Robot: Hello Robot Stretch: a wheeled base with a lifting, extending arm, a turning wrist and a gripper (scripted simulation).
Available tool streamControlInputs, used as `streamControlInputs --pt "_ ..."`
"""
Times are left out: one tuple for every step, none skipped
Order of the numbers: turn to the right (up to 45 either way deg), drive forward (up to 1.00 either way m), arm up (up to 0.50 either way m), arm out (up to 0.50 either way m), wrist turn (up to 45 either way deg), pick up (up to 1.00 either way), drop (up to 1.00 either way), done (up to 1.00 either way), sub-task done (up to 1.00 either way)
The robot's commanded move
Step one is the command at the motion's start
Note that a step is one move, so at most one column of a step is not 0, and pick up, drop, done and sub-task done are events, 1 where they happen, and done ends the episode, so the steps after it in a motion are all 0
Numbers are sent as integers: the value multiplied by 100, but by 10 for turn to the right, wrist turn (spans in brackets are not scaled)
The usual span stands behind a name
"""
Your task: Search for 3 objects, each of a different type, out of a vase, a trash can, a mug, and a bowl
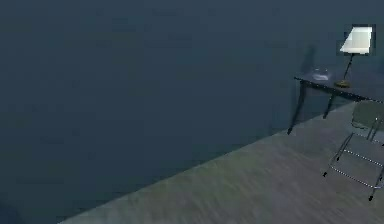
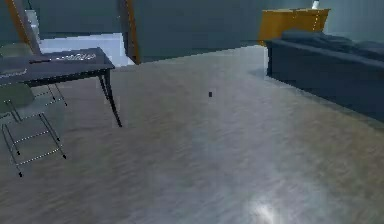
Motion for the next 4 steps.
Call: streamControlInputs --pt "420 0 0 0 0 0 0 0 0" --pt "0 100 0 0 0 0 0 0 0" --pt "30 0 0 0 0 0 0 0 0" --pt "0 35 0 0 0 0 0 0 0"
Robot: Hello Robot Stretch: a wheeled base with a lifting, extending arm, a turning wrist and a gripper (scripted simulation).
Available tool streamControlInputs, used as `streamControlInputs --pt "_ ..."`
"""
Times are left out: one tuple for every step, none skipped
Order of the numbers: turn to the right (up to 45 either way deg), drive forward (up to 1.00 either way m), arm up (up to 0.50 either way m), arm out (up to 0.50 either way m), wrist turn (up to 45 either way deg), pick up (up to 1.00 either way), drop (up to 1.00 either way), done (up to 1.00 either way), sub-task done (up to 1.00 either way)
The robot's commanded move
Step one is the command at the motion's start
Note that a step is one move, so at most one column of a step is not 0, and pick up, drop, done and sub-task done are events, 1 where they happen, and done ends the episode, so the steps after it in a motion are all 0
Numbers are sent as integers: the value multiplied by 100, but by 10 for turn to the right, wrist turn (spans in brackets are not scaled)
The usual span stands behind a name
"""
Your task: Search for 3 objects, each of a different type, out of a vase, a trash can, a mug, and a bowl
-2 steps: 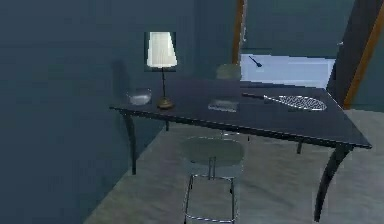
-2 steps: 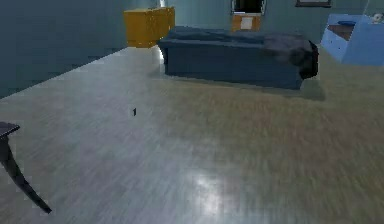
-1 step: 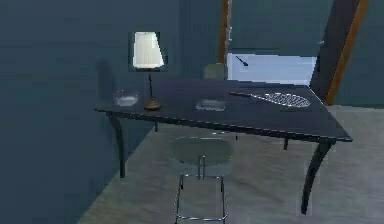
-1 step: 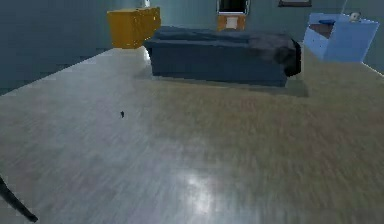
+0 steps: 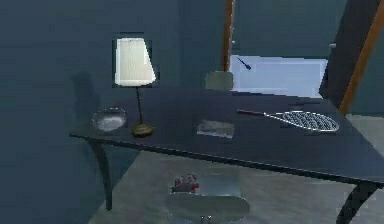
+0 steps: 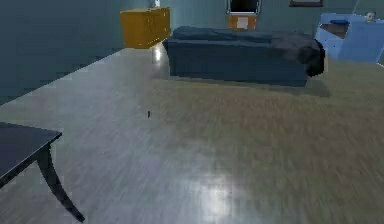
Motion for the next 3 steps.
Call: streamControlInputs --pt "-240 0 0 0 0 0 0 0 0" --pt "0 0 0 0 0 0 0 0 100" --pt "450 0 0 0 0 0 0 0 0"
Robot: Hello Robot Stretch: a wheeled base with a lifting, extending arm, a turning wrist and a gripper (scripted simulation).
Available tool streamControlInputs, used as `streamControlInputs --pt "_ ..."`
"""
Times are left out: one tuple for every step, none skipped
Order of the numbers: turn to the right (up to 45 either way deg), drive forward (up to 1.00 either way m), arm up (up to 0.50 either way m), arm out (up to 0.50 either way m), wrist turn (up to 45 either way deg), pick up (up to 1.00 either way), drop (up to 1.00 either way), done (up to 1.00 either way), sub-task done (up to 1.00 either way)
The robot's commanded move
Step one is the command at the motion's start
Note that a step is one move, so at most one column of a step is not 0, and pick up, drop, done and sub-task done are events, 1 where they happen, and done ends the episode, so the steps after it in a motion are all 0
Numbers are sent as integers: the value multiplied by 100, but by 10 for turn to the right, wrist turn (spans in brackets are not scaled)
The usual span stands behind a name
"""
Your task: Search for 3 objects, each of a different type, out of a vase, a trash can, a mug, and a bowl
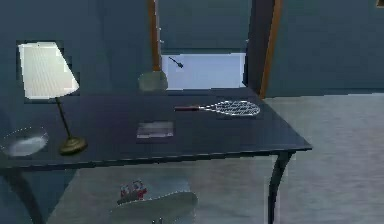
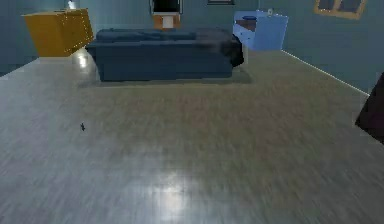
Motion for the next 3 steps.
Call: streamControlInputs --pt "450 0 0 0 0 0 0 0 0" --pt "210 0 0 0 0 0 0 0 0" --pt "0 100 0 0 0 0 0 0 0"
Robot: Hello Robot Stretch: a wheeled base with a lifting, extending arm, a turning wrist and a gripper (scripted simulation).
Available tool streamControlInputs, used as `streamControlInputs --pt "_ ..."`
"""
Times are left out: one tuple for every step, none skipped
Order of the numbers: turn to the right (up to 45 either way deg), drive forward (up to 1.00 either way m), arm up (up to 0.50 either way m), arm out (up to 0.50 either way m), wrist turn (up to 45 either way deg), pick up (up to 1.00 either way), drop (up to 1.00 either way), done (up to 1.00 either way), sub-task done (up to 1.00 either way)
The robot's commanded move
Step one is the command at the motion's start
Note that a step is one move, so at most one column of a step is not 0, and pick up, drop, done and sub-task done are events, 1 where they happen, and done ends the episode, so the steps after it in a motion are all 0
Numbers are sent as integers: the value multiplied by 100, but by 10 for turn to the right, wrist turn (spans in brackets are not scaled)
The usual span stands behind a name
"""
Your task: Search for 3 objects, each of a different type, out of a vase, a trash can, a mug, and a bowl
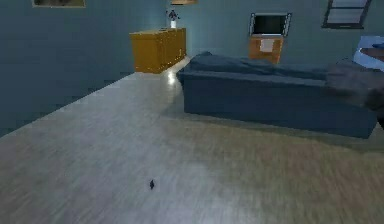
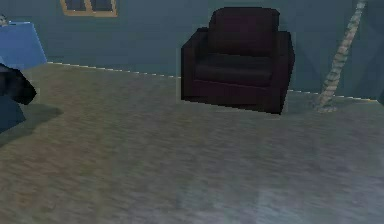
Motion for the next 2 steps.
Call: streamControlInputs --pt "-30 0 0 0 0 0 0 0 0" --pt "0 30 0 0 0 0 0 0 0"
